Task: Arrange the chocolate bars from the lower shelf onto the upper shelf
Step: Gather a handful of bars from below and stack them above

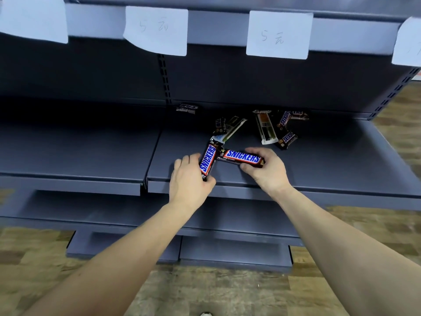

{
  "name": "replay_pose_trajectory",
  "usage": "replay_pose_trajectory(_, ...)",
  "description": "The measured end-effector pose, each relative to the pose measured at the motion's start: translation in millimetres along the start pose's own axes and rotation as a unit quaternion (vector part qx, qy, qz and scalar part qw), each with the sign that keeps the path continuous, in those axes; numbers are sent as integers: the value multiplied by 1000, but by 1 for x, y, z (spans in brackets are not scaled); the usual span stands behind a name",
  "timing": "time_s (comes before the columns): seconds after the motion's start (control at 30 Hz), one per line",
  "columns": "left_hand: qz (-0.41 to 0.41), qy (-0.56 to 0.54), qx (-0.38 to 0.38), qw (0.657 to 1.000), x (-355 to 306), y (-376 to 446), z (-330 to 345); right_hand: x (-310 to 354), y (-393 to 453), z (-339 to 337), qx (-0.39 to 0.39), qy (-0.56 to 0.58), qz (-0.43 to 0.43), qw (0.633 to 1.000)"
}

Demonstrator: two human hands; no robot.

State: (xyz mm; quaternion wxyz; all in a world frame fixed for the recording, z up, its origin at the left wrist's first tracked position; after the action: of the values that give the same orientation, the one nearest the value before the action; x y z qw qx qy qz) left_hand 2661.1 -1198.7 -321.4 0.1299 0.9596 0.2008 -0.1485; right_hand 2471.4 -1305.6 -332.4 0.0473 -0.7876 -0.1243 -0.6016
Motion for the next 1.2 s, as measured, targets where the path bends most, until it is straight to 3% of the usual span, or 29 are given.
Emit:
replay_pose_trajectory(0.23,20,114,12,993,13,0,-5,3,-5,1,21,-103,-53,993)
replay_pose_trajectory(0.53,39,100,13,994,5,-14,-20,18,-37,-20,12,-260,-74,963)
replay_pose_trajectory(0.77,15,158,7,987,-7,-63,-57,54,-77,-56,36,-240,-141,960)
replay_pose_trajectory(0.93,82,149,-8,985,-34,-103,-97,98,-104,-95,26,-252,-190,949)
replay_pose_trajectory(1.2,153,118,-95,976,-97,-159,-180,193,-148,-141,31,-248,-275,928)
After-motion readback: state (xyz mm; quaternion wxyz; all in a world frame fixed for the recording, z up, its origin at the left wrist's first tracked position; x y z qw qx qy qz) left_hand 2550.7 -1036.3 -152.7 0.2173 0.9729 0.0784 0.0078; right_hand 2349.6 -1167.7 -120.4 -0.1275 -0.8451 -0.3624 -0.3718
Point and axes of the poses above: each hand's wrist, its own y-axis towards the middle knuckle, its own z-axis out of the palm, x = y × z, the point moved 6 cm from there along y, towards the middle knuckle, and after that the axes turned 12 degrees about y, right-handed, at the moved point
